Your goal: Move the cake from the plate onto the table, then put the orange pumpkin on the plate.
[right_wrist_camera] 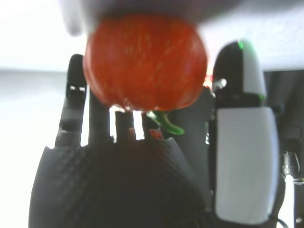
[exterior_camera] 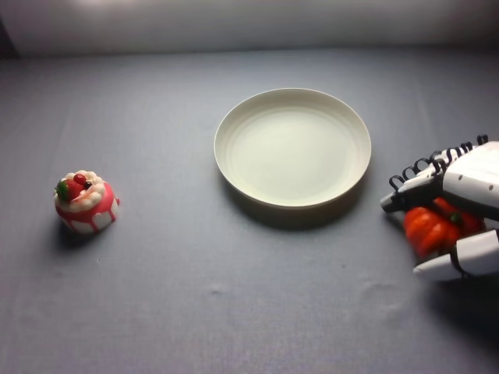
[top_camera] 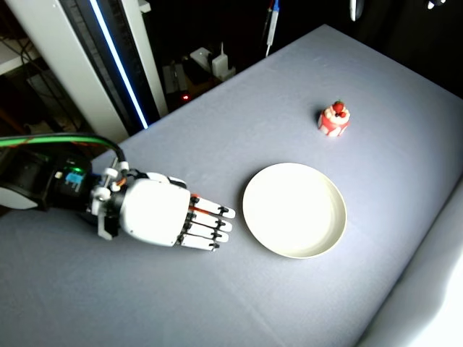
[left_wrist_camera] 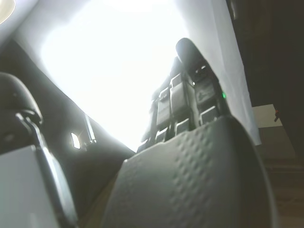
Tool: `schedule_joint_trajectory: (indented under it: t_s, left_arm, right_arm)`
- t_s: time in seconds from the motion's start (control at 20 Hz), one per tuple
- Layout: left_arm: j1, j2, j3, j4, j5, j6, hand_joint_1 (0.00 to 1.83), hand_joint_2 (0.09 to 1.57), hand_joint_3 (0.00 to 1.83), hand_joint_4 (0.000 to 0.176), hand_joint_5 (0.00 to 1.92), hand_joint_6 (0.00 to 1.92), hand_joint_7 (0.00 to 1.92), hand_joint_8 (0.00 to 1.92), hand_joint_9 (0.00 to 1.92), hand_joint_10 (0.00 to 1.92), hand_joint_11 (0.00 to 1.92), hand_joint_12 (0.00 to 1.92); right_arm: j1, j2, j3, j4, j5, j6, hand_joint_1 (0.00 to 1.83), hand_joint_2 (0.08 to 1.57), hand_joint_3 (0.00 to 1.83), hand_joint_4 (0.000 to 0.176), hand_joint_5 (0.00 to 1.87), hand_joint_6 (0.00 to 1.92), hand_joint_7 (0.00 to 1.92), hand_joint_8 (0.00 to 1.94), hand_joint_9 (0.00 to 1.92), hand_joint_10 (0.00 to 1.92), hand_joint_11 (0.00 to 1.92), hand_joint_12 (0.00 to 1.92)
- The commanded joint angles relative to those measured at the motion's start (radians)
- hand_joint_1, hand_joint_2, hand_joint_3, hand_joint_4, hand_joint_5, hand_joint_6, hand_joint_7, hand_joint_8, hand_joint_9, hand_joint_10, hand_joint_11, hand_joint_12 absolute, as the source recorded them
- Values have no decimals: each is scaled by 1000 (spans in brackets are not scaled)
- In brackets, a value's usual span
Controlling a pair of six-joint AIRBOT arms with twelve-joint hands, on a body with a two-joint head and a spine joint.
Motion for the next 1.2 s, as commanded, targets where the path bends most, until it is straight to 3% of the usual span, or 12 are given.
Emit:
schedule_joint_trajectory:
  t_s: [0.0, 0.05, 0.1, 0.15, 0.25, 0.5, 0.6, 0.8, 0.9, 0.95, 1.0, 1.15]
  left_arm:
    - [-4, -5, 8, -68, -100, -1, 1013, 884, 5, 0, 48, 0, 85, 0, 184, 5, 0, 1108]
    - [-4, -6, 8, -68, -100, -1, 1013, 885, 4, 0, 49, 0, 90, 2, 193, 8, 0, 1090]
    - [-4, -6, 8, -67, -100, -1, 1013, 881, 2, 0, 50, 1, 87, 1, 185, 4, 0, 1052]
    - [-4, -6, 8, -67, -100, -1, 1013, 878, 0, 0, 53, 1, 92, 2, 205, 11, 0, 1079]
    - [-4, -6, 8, -65, -100, -1, 1026, 882, 2, 0, 53, 0, 91, 0, 213, 12, 0, 1203]
    - [-4, -11, 8, -58, -100, -1, 1033, 889, 0, 0, 58, 4, 78, 3, 244, 22, 0, 1185]
    - [-4, -12, 9, -55, -100, -1, 1043, 884, 0, 0, 62, 1, 60, 2, 242, 18, 0, 990]
    - [-4, -16, 10, -48, -100, -1, 1022, 863, 0, 36, 75, 1, 46, 2, 237, 4, 0, 647]
    - [-4, -17, 10, -46, -100, -1, 1029, 870, 3, 29, 60, 1, 41, 0, 200, 9, 0, 515]
    - [-4, -19, 10, -45, -100, -1, 1032, 859, 0, 42, 69, 1, 47, 0, 210, 11, 0, 412]
    - [-4, -21, 10, -44, -100, -1, 1041, 858, 0, 51, 70, 0, 53, 0, 198, 4, 0, 332]
    - [-4, -23, 13, -39, -100, -1, 1044, 847, 0, 35, 53, 0, 58, 0, 207, 6, 0, 290]
  right_arm:
    - [0, -1, 4, 4, 39, 4, 906, 1108, 1, 0, 769, 337, 855, 620, 697, 1177, 573, 1586]
    - [0, -1, 5, 4, 39, 8, 982, 1178, 0, 0, 806, 1068, 810, 1118, 788, 1483, 741, 1748]
    - [0, -1, 7, 4, 39, 10, 965, 1208, 3, 65, 780, 1292, 807, 1549, 884, 1763, 922, 1886]
    - [0, -1, 7, 4, 39, 11, 920, 1151, 0, 0, 721, 1535, 938, 1818, 1095, 1889, 1155, 1914]
    - [4, -1, 7, 2, 40, 12, 963, 1162, 3, 0, 805, 1803, 1103, 1936, 1261, 1920, 1319, 1921]
    - [38, 18, 7, -41, 40, 36, 1078, 1217, 6, 0, 974, 1920, 1230, 1941, 1343, 1921, 1393, 1921]
    - [65, 24, 17, -88, 39, 80, 1129, 1199, 0, 0, 946, 1921, 1206, 1941, 1303, 1921, 1347, 1921]
    - [156, 28, 21, -201, 15, 123, 1059, 1182, 0, 0, 926, 1911, 1140, 1941, 1221, 1921, 1276, 1921]
    - [196, 29, 18, -253, 11, 142, 1081, 1174, 0, 0, 838, 1822, 1084, 1930, 1191, 1921, 1240, 1921]
    - [220, 29, 18, -275, 4, 142, 1058, 1205, 15, 0, 794, 1463, 1046, 1869, 1130, 1921, 1176, 1921]
    - [244, 29, 19, -299, -4, 142, 1091, 1158, 0, 0, 795, 1691, 1022, 1873, 1102, 1921, 1163, 1921]
    - [316, 29, 22, -362, -20, 142, 1224, 1142, 0, 0, 716, 1882, 898, 1931, 1004, 1921, 1097, 1921]
